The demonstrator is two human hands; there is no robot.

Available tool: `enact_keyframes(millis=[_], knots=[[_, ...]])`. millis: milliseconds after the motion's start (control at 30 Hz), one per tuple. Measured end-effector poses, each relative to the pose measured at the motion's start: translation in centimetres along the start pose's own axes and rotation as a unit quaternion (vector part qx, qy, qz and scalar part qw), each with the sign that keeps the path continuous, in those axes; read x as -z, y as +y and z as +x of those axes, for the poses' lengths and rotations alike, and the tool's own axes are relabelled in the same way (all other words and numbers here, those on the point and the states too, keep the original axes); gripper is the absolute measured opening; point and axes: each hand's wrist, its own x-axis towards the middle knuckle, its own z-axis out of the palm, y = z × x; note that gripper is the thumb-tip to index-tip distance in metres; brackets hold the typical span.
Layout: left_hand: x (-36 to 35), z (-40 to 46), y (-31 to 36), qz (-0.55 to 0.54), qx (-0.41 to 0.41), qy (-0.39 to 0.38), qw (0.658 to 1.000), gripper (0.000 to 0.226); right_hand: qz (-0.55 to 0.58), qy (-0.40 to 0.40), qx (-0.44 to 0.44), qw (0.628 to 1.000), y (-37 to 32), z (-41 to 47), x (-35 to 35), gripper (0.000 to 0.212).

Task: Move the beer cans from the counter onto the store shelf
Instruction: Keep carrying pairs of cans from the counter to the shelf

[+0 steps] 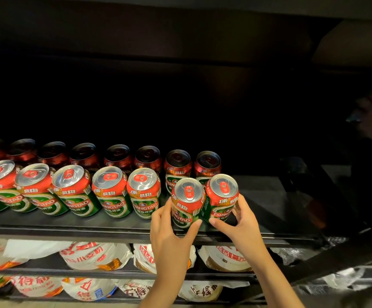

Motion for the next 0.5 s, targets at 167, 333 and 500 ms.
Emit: enact_keyframes(millis=[167,333,500], knots=[[-0.4,0.0,0.0,0.003,-0.011,0.026,1.0,0.07,0.0,0.002,0.003,1.0,0.0,-0.1,-0.1,0.071],[-0.8,-0.2,0.4,-0.027,0.049,0.029,0.998,0.069,-0.02,0.002,0.008,1.0,0.1,-0.2,-0.2,0.067],[-1.1,-0.1,0.5,-0.007,0.053,0.028,0.998,0.078,-0.009,-0.011,0.005,1.0,0.0,-0.1,0.0,0.07]])
